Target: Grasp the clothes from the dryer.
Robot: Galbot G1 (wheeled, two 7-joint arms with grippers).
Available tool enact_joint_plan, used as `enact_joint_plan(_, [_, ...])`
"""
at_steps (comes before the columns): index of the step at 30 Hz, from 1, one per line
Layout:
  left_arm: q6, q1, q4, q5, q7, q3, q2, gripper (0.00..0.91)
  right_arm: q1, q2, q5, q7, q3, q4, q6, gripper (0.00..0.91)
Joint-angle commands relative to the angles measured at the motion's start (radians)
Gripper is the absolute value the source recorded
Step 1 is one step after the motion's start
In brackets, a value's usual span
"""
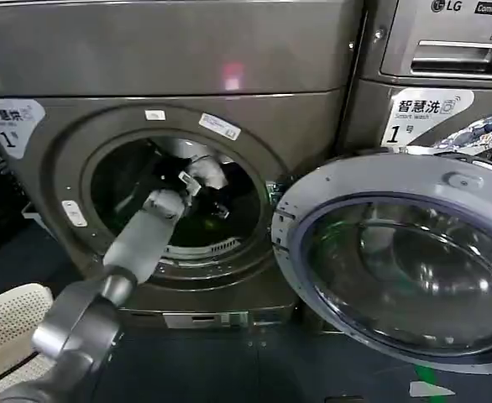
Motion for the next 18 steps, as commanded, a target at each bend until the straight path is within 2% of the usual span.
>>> enact_joint_plan(1, [-0.070, -0.091, 0.126, 0.307, 0.232, 0.130, 0.008, 0.907, 0.003, 0.004, -0.004, -0.001, -0.008, 0.002, 0.002, 0.907])
enact_joint_plan(10, [-0.089, -0.120, 0.181, 0.477, 0.225, 0.226, 0.013, 0.907, 0.007, 0.016, -0.005, -0.002, -0.014, 0.013, 0.002, 0.907])
enact_joint_plan(18, [-0.049, -0.105, 0.193, 0.549, 0.169, 0.272, -0.017, 0.907, 0.007, 0.023, -0.004, -0.003, -0.013, 0.014, 0.002, 0.907])
